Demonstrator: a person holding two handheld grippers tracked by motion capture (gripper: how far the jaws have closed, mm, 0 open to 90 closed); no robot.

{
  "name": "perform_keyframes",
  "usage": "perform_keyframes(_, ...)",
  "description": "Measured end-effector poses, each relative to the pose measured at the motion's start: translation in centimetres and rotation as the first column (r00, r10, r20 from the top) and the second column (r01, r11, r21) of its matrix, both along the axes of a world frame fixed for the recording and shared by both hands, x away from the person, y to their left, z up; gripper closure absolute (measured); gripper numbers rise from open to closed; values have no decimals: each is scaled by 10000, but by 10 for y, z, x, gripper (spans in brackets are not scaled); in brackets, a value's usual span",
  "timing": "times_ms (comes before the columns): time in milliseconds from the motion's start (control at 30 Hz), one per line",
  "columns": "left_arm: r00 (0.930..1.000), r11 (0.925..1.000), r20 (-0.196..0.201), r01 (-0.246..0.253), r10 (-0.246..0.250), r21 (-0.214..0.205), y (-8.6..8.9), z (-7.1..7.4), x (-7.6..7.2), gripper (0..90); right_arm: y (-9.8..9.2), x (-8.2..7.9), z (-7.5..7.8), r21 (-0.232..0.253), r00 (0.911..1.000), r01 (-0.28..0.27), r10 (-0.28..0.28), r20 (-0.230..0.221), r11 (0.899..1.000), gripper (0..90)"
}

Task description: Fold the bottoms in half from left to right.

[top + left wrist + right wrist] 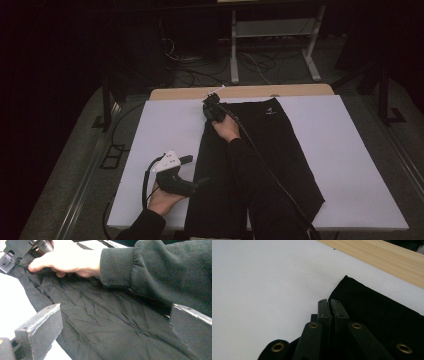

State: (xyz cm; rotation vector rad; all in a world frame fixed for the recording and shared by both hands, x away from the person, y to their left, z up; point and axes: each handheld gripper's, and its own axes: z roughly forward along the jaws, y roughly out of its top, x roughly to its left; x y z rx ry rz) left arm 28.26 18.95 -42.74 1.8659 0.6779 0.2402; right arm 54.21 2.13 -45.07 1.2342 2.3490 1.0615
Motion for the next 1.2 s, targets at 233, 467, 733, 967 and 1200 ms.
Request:
perform_keyframes(233, 9995, 9998, -228, -209, 210, 20, 2, 0, -1, 0, -3, -1, 5, 177, 9999, 151, -149, -84, 9997, 860)
perform_keyframes(467, 9978, 9991, -569, -331, 346, 273, 6, 3, -3, 0, -4, -5, 9, 281, 9998, 197, -197, 2, 9994, 862)
perform_keyframes(733, 9946, 9971, -993, -227, 299, 731, 6, 3, -9, 0, -8, -11, 10, 531, 9993, 359, -362, 48, 9979, 863)
perform_keyframes(967, 9900, 9952, -1380, -168, 301, 967, 8, 2, -16, 0, -10, -14, 15, 545, 9990, 419, -427, 136, 9976, 862)
perform_keyframes(1200, 9845, 9937, -1747, 18, 180, 1124, 11, 2, -23, 0, -10, -18, 20, 506, 9985, 453, -467, 272, 9977, 862)
